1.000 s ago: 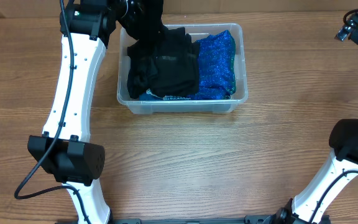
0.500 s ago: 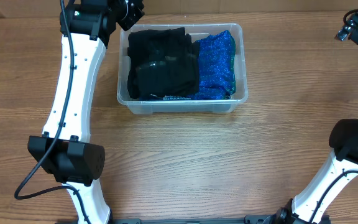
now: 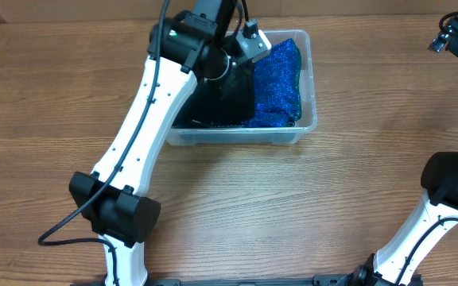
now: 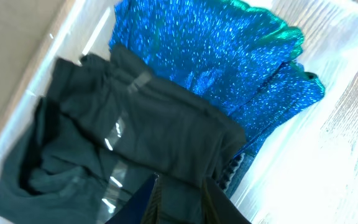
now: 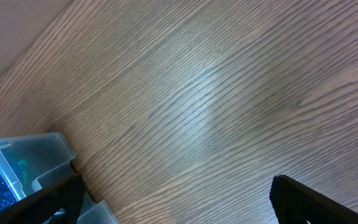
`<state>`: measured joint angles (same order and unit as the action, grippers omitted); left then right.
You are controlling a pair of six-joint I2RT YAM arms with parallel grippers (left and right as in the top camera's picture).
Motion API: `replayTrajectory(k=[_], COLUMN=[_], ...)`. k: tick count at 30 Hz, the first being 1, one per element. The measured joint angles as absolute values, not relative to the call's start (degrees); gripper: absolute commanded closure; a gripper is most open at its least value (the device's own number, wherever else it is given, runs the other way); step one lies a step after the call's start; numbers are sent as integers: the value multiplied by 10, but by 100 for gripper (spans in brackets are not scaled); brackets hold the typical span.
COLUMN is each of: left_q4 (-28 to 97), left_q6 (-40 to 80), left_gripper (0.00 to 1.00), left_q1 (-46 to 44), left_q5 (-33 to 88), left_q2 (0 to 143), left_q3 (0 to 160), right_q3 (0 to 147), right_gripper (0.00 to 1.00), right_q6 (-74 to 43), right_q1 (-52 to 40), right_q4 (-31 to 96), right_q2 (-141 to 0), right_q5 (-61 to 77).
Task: Pack container
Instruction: 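Press the black garments flat inside the container with the left gripper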
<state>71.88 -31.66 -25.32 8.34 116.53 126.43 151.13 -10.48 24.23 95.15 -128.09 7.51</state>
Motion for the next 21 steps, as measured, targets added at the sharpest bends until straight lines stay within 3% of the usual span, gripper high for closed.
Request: replayTrajectory(k=[4, 13, 21], left_q4=[714, 703, 775], left_q6=[-264, -192, -136], left_gripper=[74, 77, 80], left_q1=[-246, -208, -143], left_q5=[53, -9, -26], left_q2=[1202, 1284, 1284], left_q3=[1256, 1249, 1249], right_q3=[1511, 1511, 1511], right_gripper=[0, 0, 0], right_q6=[-105, -105, -105], right_q1=[242, 242, 242], right_q4=[951, 951, 952], right_q2=[-1281, -1281, -1281], right_q5=[75, 75, 75])
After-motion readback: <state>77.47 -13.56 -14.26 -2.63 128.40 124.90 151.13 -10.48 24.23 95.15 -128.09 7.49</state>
